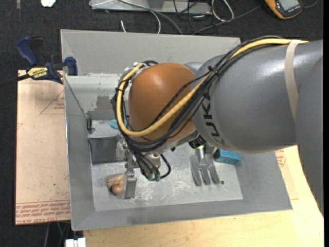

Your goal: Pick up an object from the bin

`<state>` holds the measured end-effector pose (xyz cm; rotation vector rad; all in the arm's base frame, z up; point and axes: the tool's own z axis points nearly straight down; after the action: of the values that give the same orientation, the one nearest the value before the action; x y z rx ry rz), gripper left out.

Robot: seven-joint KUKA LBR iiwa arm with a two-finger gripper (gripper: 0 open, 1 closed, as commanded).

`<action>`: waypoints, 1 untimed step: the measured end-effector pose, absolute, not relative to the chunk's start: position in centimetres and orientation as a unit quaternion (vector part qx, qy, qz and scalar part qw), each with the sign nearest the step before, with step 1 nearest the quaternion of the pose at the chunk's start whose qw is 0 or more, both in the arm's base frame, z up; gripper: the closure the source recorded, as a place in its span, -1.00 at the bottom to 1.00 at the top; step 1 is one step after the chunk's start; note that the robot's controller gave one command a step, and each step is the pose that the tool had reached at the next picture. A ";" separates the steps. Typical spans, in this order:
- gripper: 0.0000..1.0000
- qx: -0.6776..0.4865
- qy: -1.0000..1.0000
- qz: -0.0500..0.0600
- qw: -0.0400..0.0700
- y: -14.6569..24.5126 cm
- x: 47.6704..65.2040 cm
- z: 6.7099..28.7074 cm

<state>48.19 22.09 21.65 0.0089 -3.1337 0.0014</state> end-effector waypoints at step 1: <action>-1.00 0.000 -1.000 0.000 0.000 21.9 48.4 22.1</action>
Offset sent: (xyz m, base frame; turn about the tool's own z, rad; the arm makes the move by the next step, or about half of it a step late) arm 0.0764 -0.0343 -0.1465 -0.0729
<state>48.39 21.94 22.09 0.0002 -3.1411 -0.0013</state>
